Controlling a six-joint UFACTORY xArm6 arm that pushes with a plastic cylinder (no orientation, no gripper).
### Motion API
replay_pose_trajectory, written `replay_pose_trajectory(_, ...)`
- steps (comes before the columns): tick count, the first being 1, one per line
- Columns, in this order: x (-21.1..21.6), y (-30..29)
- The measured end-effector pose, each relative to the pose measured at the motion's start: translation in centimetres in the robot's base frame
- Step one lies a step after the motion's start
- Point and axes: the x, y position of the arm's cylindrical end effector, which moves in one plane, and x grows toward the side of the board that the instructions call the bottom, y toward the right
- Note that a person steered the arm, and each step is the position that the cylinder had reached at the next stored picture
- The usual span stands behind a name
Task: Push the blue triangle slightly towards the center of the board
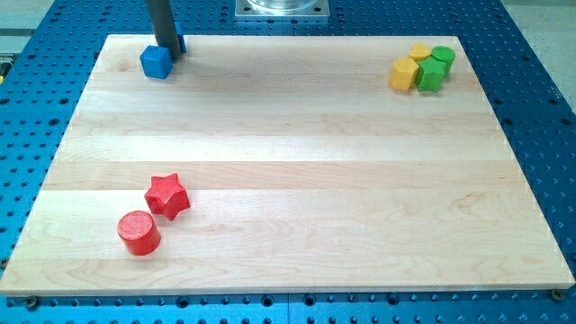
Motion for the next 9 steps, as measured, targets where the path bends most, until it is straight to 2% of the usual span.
replay_pose_trajectory(2,-2.7,-7.7)
replay_pose_trajectory(4,-4.2,-5.8)
replay_pose_trajectory(6,-2.2,4.6)
replay_pose_trajectory(8,-2.2,5.7)
replay_pose_trajectory(9,-2.2,3.1)
